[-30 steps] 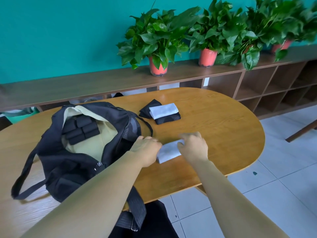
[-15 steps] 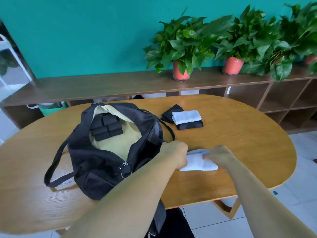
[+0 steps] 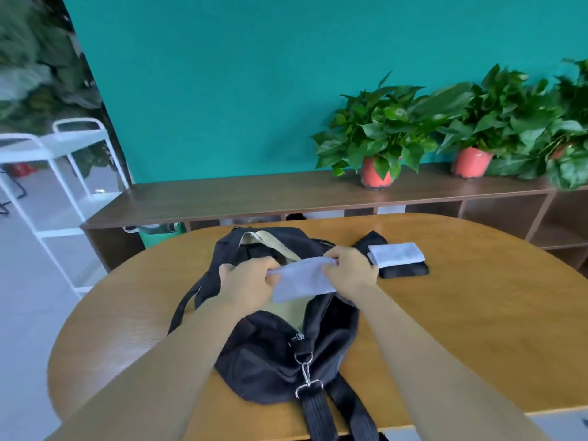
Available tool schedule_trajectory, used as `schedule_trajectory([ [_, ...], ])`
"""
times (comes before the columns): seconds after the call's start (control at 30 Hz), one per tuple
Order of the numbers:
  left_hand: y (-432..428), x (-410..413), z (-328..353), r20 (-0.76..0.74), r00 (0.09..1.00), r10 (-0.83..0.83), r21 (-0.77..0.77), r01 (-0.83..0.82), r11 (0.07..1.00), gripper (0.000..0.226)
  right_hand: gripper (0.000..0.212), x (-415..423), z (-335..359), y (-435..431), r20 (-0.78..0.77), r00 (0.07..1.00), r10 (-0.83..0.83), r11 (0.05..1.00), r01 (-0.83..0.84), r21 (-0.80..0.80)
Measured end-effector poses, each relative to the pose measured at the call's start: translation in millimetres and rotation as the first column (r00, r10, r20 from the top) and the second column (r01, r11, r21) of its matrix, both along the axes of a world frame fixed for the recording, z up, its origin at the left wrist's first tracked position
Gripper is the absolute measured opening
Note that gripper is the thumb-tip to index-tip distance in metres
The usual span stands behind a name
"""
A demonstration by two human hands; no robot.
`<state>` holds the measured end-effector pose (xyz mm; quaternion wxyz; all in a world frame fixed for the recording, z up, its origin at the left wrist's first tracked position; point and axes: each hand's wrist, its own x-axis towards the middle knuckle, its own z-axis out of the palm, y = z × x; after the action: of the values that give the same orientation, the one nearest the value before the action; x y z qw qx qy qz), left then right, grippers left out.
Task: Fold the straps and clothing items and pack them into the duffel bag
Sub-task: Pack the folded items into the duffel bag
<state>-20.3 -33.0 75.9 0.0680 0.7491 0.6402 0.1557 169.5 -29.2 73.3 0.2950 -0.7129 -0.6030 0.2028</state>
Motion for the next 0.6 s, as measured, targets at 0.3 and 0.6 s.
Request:
schedule_trajectory([
  [0.3,15.7,-50.9,-36.3,-0.017,0.992,0.122,0.054,-0.121,0.991,0.014,0.024,-65.6,-28.3,31.6,0.355,0.935,0.015,1.0,-0.014,-0.007],
  [0.6,46.3,-41.9,-71.0,-0.348,0.933,0.095,0.043,-0.085,0.995,0.019,0.039,-79.9,-59.3,54.0,0.632,0.774,0.03,0.999,0.004,-0.053],
])
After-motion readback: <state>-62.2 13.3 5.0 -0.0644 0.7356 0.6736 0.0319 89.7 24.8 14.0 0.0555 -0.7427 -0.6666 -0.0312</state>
